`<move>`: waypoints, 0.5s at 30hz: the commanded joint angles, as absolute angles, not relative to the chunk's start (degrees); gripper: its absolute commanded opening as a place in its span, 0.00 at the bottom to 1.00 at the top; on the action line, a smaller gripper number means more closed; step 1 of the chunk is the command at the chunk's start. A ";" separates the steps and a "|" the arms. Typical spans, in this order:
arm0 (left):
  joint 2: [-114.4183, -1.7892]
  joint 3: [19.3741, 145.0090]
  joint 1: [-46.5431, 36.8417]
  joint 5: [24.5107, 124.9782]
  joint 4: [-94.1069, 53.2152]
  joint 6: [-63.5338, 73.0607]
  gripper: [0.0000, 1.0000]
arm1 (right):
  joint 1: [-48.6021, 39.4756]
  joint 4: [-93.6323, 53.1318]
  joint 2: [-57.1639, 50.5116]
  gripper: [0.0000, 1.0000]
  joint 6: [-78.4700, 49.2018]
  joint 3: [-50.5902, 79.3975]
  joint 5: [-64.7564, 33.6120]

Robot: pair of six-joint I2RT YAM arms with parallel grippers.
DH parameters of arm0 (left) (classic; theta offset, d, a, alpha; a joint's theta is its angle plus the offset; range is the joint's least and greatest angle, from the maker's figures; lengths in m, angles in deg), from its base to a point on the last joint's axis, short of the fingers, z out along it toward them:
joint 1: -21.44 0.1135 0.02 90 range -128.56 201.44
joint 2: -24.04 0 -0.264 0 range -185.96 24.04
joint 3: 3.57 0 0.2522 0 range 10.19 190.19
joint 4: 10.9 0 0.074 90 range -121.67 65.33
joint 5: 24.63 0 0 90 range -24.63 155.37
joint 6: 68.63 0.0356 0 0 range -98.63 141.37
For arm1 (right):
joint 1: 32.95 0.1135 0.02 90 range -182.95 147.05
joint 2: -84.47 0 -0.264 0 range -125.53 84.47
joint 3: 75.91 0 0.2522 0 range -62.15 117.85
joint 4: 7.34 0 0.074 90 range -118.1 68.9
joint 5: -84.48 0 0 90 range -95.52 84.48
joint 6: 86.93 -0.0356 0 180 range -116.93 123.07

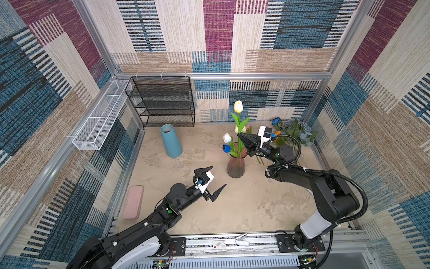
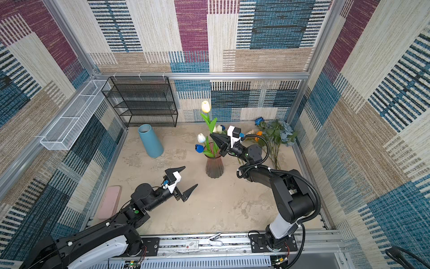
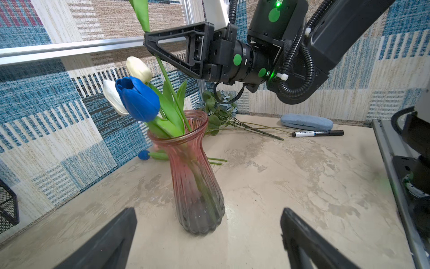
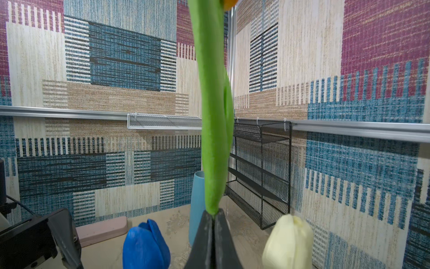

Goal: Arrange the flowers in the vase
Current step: 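Carry the cream tulip over the pink vase and lower its stem in, then open the right gripper and draw it back to the tulip bunch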

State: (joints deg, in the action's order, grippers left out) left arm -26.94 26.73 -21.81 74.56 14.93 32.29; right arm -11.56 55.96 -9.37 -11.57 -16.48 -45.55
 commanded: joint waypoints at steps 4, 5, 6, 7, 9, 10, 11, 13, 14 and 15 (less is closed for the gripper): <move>-29.69 28.80 -21.80 73.99 17.00 32.88 0.99 | -11.50 59.66 -9.09 0.04 -8.46 -19.17 -44.52; -30.17 29.20 -21.80 74.14 17.16 32.94 0.99 | -11.45 59.30 -8.88 0.10 -8.25 -19.72 -43.87; -30.57 29.42 -21.80 74.16 17.21 32.93 0.99 | -11.41 58.92 -8.63 0.17 -7.85 -20.10 -43.56; -30.95 29.74 -21.80 74.33 17.33 33.02 0.99 | -11.48 57.79 -8.31 0.24 -7.41 -20.31 -43.13; -31.41 29.87 -21.80 74.40 17.72 33.10 0.99 | -11.43 55.28 -7.27 0.34 -6.51 -20.72 -42.29; -31.62 29.75 -21.80 74.51 17.82 33.01 0.99 | -11.42 54.29 -6.55 0.36 -6.02 -21.05 -41.71; -31.67 29.60 -21.80 74.51 18.02 32.90 0.99 | -11.41 53.29 -5.71 0.37 -5.78 -21.54 -40.89; -31.35 29.20 -21.80 74.46 18.23 32.55 0.99 | -11.45 50.86 -3.85 0.40 -4.43 -22.24 -39.36; -31.23 28.91 -21.81 74.38 18.39 32.40 0.99 | -11.49 49.26 -3.10 0.41 -3.72 -22.26 -38.88; -30.93 28.67 -21.80 74.27 18.40 32.36 0.99 | -11.50 47.22 -2.16 0.42 -2.55 -22.25 -38.44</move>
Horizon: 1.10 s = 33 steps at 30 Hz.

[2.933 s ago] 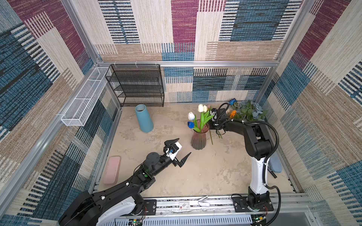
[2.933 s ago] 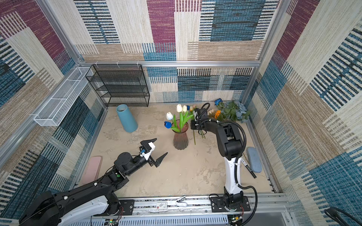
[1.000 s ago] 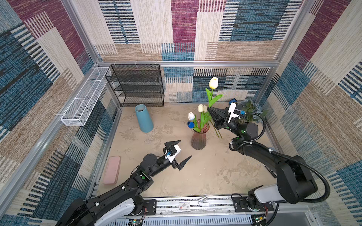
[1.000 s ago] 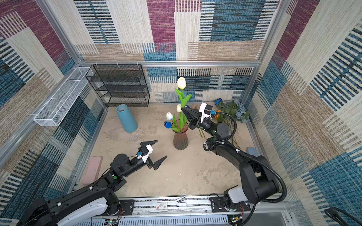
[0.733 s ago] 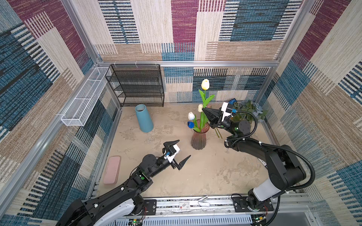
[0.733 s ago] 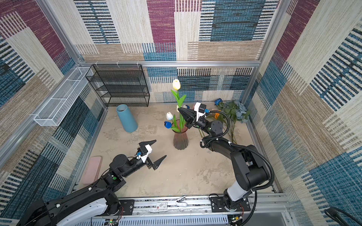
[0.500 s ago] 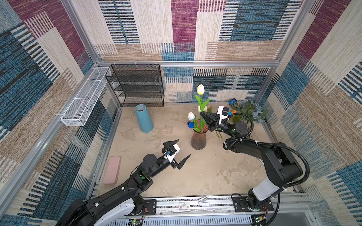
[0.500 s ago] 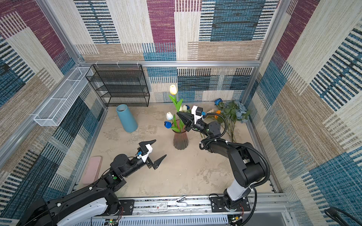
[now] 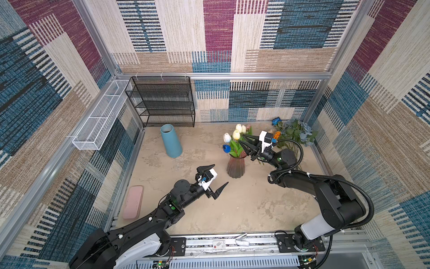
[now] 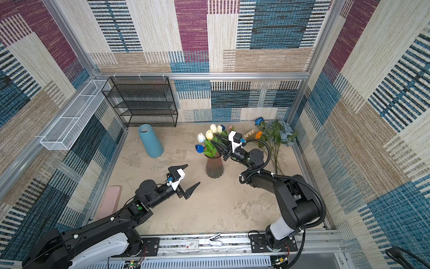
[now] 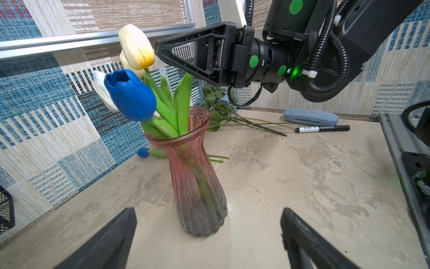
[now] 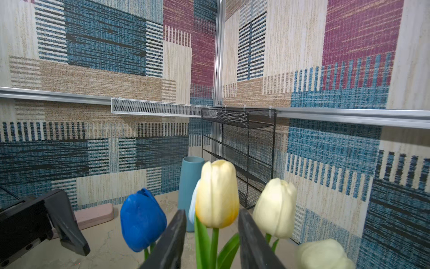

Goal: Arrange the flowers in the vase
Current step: 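Open the right gripper and draw it back to the tulip bunch, then lower the right gripper onto the pink tulip stem and close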

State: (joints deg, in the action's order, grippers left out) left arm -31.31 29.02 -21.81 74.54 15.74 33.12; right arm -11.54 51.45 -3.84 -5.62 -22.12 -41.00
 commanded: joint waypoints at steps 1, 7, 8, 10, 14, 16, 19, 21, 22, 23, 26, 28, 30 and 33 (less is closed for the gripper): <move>-30.70 28.43 -21.80 74.12 18.43 32.27 0.99 | -11.49 45.39 -1.46 0.42 -1.69 -22.12 -38.17; -29.38 28.28 -21.81 73.98 17.29 32.17 0.99 | -11.43 40.56 4.10 0.47 0.10 -23.71 -36.54; -29.17 28.30 -21.80 73.99 16.81 32.16 0.99 | -11.45 39.52 5.74 0.49 0.16 -24.05 -36.68; -28.62 28.27 -21.81 74.01 16.51 32.10 0.99 | -11.48 37.70 9.15 0.51 0.51 -24.73 -36.41; -28.13 28.13 -21.80 74.09 16.41 32.14 0.99 | -11.50 32.22 16.53 0.57 1.75 -25.52 -31.10; -28.07 28.21 -21.80 74.34 16.39 32.10 0.99 | -12.27 29.43 18.97 0.60 0.87 -25.55 -25.91; -28.62 28.15 -21.80 74.43 17.09 32.07 0.99 | -17.05 22.11 18.28 0.60 -3.61 -22.43 -24.08; -29.45 28.11 -21.80 74.59 17.89 31.80 0.99 | -21.65 15.31 14.42 0.59 -8.32 -19.13 -24.64; -29.92 27.99 -21.80 74.69 18.36 31.73 0.99 | -23.34 11.21 11.97 0.57 -9.88 -16.94 -24.56; -30.33 27.88 -21.80 74.77 18.84 31.57 0.99 | -24.73 5.53 8.70 0.55 -11.07 -13.83 -23.77; -30.84 27.70 -21.80 75.03 19.48 31.05 0.99 | -25.91 -11.41 -2.44 0.49 -8.46 -3.65 -21.40; -30.88 27.61 -21.85 75.03 19.46 31.06 0.99 | -25.98 -20.83 -9.94 0.42 -5.89 3.29 -20.14; -30.63 27.57 -21.81 75.02 19.22 31.05 0.99 | -25.97 -26.96 -16.25 0.36 -3.27 8.29 -19.88; -29.94 27.43 -21.81 75.13 18.34 30.99 0.99 | -25.92 -32.40 -22.57 0.36 -1.69 13.52 -18.71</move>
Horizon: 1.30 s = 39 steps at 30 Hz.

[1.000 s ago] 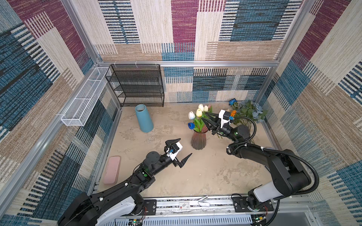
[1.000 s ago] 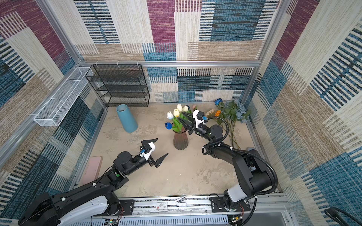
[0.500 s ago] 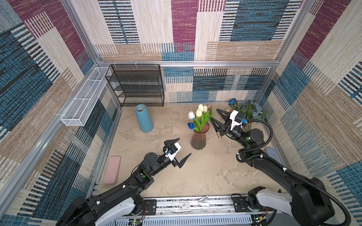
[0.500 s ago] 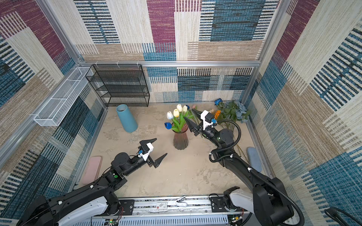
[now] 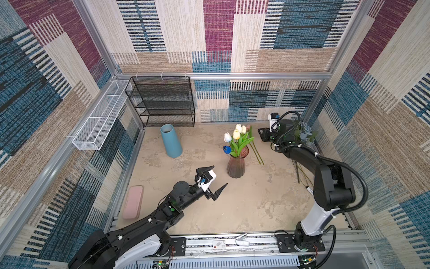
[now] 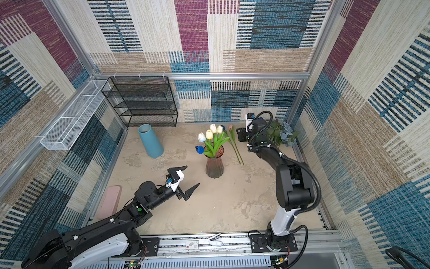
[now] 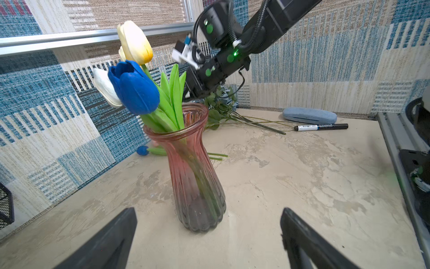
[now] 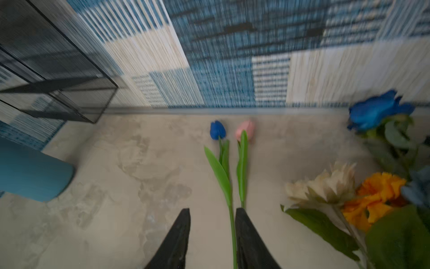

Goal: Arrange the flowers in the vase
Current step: 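Lower the right gripper onto the pink tulip stem and close, then lift the pink tulip and carry it toward the pink vase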

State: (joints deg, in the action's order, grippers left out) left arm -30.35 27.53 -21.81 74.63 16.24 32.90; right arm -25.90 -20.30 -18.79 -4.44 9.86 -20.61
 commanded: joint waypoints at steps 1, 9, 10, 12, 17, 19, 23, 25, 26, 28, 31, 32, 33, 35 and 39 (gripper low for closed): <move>-29.89 27.34 -21.80 75.08 18.14 30.99 0.99 | -25.92 -34.27 -24.49 0.37 -1.20 15.35 -18.69; -31.19 27.42 -21.80 75.74 18.18 31.05 0.99 | -24.98 -42.57 -35.26 0.39 2.09 26.28 -16.66; -31.35 27.42 -21.80 75.83 18.24 31.08 0.99 | -24.90 -42.99 -36.12 0.40 2.24 27.24 -16.65; -31.83 27.54 -21.80 75.78 18.38 31.07 0.99 | -24.66 -44.20 -38.30 0.40 2.40 29.24 -16.03; -32.88 27.92 -21.80 75.83 18.93 31.29 0.99 | -23.55 -45.66 -42.41 0.40 2.89 34.47 -14.39; -32.75 27.94 -21.80 75.75 18.84 31.15 0.99 | -23.52 -45.93 -43.84 0.40 2.57 35.55 -14.02; -32.23 27.90 -21.80 75.33 18.32 31.48 0.99 | -23.37 -46.05 -45.75 0.37 1.70 36.72 -12.02; -31.91 27.81 -21.81 75.23 18.05 31.55 0.99 | -23.27 -45.99 -46.05 0.35 1.48 36.88 -10.92; -31.91 27.93 -21.80 75.20 17.98 31.57 0.99 | -23.12 -45.82 -46.20 0.32 1.53 36.82 -10.71; -31.88 28.03 -21.80 75.13 17.88 31.78 0.99 | -23.04 -45.89 -46.56 0.23 1.44 36.83 -10.39; -32.07 28.19 -21.80 75.11 17.88 31.86 0.99 | -22.94 -44.90 -46.29 0.12 1.23 35.54 -9.33; -32.12 28.30 -21.76 75.06 17.96 31.97 0.99 | -22.94 -44.51 -46.02 0.10 1.13 35.17 -8.96; -32.24 28.42 -21.85 75.05 17.96 31.97 0.99 | -22.94 -44.32 -45.93 0.08 1.13 34.93 -8.93; -32.26 28.58 -21.80 75.21 17.79 31.96 0.99 | -22.96 -43.87 -45.55 0.04 1.13 34.79 -9.03; -31.63 28.48 -21.78 75.09 17.57 31.93 0.99 | -22.98 -42.36 -43.16 0.00 0.78 33.10 -9.98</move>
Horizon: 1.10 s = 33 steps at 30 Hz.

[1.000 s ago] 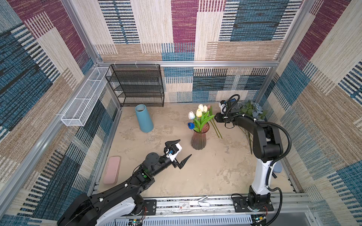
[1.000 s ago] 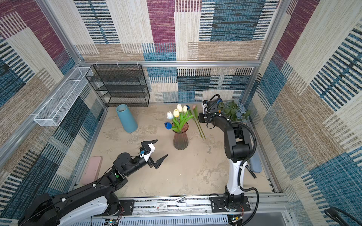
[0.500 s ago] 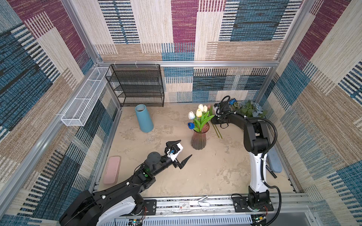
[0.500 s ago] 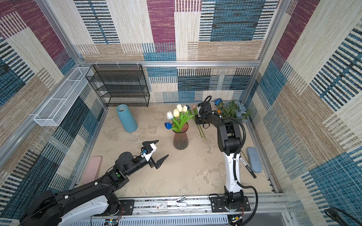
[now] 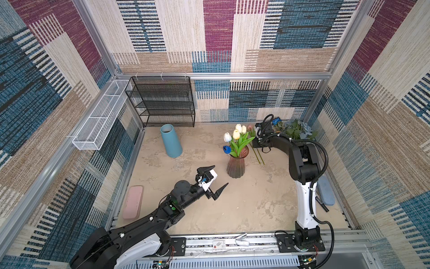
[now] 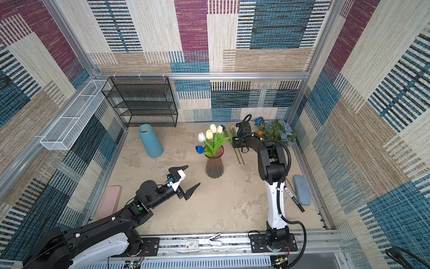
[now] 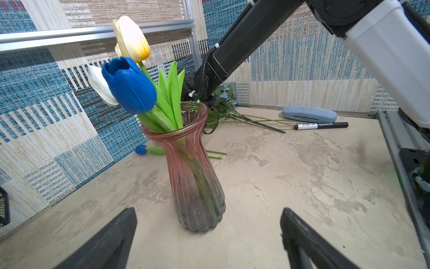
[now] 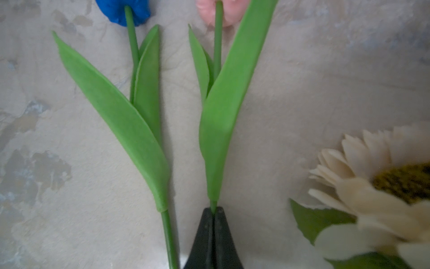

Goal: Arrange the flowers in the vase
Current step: 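Lift the pink tulip and carry it toward the pink vase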

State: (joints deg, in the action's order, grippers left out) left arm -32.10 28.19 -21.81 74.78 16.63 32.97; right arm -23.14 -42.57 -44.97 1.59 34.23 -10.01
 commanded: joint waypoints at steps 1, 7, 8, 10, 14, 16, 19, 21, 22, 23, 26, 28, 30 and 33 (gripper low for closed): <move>-31.43 28.40 -21.80 75.05 17.46 31.83 0.99 | -22.99 -41.22 -41.81 0.00 0.74 31.99 -10.80; -29.31 27.77 -21.80 75.94 16.64 31.37 0.99 | -23.05 -32.33 -30.29 0.00 -1.45 22.01 -16.18; -28.97 27.73 -21.80 76.94 16.44 31.47 0.99 | -23.04 -30.74 -27.66 0.00 -1.71 20.21 -16.50; -28.48 28.10 -21.80 79.01 15.74 31.39 0.99 | -23.03 -27.40 -22.82 0.00 -2.33 16.81 -16.48; -28.01 28.91 -21.81 82.04 14.13 31.39 0.99 | -23.03 -17.90 -11.34 0.00 -2.94 7.95 -18.99; -27.88 28.98 -21.81 82.65 14.36 31.26 0.99 | -23.05 -12.91 -5.23 0.00 -3.42 3.37 -19.47; -27.33 29.20 -21.80 83.82 14.37 30.87 0.99 | -23.02 -5.07 3.76 0.00 -3.64 -3.31 -21.90; -26.87 29.18 -21.80 84.88 14.45 30.52 0.99 | -23.04 0.84 9.43 0.00 -4.08 -7.66 -25.82; -26.72 29.26 -21.80 85.38 14.67 30.43 0.99 | -22.94 4.36 12.26 0.00 -4.75 -9.92 -28.03; -26.56 29.32 -21.80 85.81 14.84 30.34 0.99 | -22.96 7.19 14.42 0.00 -5.24 -11.69 -29.81; -26.50 29.68 -21.80 85.89 14.85 30.17 0.99 | -22.20 15.20 19.77 0.00 -5.68 -15.94 -35.38; -26.41 29.71 -21.80 84.81 14.99 29.85 0.99 | -21.06 19.76 21.76 0.00 -5.96 -17.79 -38.43; -26.16 29.49 -21.80 83.23 15.39 29.72 0.99 | -19.71 25.31 22.87 0.00 -6.45 -19.60 -42.10; -25.33 28.12 -21.80 80.81 16.87 29.57 0.99 | -17.55 34.05 23.04 0.00 -8.49 -22.22 -43.93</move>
